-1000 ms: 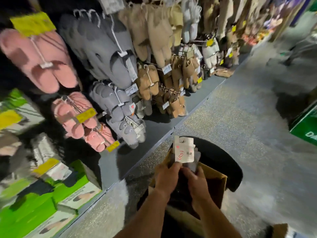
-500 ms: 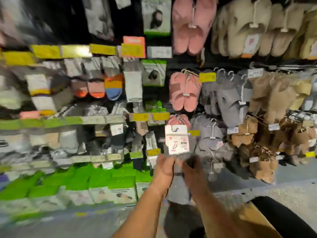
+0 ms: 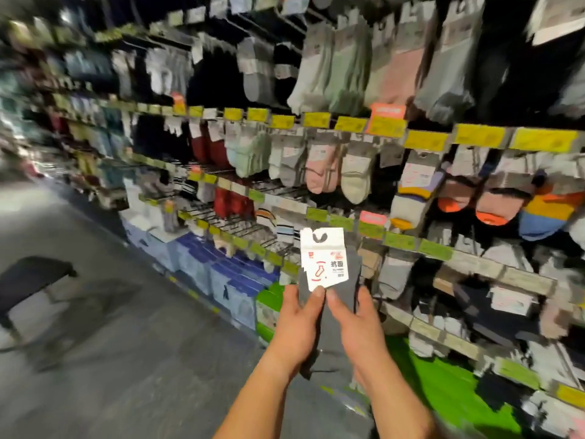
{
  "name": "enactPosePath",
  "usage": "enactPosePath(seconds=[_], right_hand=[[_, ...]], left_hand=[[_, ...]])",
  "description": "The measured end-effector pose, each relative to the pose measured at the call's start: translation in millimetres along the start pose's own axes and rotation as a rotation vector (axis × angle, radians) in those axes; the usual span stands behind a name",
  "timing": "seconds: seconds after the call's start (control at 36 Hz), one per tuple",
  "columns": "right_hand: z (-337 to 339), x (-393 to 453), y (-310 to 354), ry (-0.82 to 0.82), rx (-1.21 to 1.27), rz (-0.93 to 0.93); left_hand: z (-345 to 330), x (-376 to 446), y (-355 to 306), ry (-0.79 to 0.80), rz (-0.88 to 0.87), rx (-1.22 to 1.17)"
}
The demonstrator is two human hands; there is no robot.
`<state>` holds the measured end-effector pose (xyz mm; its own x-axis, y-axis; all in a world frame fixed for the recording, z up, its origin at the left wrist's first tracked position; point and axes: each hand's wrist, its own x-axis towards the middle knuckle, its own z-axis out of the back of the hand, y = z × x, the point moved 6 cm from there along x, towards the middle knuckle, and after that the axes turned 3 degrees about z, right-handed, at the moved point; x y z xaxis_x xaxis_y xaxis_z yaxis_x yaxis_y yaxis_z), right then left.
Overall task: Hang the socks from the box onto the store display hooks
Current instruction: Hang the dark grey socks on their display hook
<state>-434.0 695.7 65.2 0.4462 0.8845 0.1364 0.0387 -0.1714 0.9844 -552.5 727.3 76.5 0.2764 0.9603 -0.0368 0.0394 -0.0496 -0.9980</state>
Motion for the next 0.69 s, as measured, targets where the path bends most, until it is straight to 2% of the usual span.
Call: enactPosePath(seconds=[0.14, 0.36, 0.58, 0.69], right_hand=[[-97.5, 31.0, -16.9, 0.134, 0.040, -0.018], [-237.8, 102.5, -48.4, 0.291, 0.058, -0.033], [-392.7, 204.1, -53.9, 0.404, 0.109, -0.026], [-470.2, 244.0, -55.3, 0.460, 0.112, -0.032]], left_hand=[[93.1, 35.3, 0.8, -0.167, 0.006, 0.077], [212.4, 112.2, -5.3, -0.354, 0.000, 0.052], [339.2, 220.2, -50.6, -0.459, -0.060, 0.031], [401.9, 264.7, -65.0, -0.503, -0.015, 0.002]])
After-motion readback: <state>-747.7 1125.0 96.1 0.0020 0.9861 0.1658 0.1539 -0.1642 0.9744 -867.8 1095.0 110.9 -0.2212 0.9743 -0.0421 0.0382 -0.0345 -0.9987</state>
